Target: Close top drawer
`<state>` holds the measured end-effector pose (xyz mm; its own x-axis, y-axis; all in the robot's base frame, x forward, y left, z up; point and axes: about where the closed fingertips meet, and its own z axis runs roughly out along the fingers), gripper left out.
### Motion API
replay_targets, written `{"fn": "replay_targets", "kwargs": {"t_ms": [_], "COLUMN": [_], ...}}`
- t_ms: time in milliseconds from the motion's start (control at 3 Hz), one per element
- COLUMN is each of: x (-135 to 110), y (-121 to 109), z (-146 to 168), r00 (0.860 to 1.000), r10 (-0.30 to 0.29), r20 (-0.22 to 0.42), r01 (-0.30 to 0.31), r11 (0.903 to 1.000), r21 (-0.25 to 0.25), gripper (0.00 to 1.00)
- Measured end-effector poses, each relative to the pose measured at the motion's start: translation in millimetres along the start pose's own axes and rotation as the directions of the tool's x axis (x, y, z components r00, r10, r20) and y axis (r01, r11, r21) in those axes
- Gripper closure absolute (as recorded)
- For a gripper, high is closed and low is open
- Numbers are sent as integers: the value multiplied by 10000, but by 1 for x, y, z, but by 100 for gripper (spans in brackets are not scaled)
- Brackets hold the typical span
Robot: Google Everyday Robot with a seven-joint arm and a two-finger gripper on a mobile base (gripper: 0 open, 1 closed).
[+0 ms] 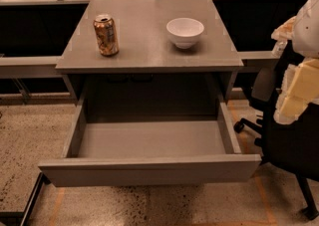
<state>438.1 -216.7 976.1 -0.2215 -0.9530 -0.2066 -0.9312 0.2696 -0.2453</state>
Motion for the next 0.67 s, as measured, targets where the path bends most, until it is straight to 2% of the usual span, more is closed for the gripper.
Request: {"fn": "replay_targets", "kwargs": {"t_ms": [333, 667], "x": [0, -1], "y": [0, -1], "z": [0, -2], "r00": [10000, 10000], "r10": [0, -7], "r20": [0, 23], "r01": [0, 7], "r11": [10000, 10000], "r21": [0, 79], "gripper": [0, 11]}}
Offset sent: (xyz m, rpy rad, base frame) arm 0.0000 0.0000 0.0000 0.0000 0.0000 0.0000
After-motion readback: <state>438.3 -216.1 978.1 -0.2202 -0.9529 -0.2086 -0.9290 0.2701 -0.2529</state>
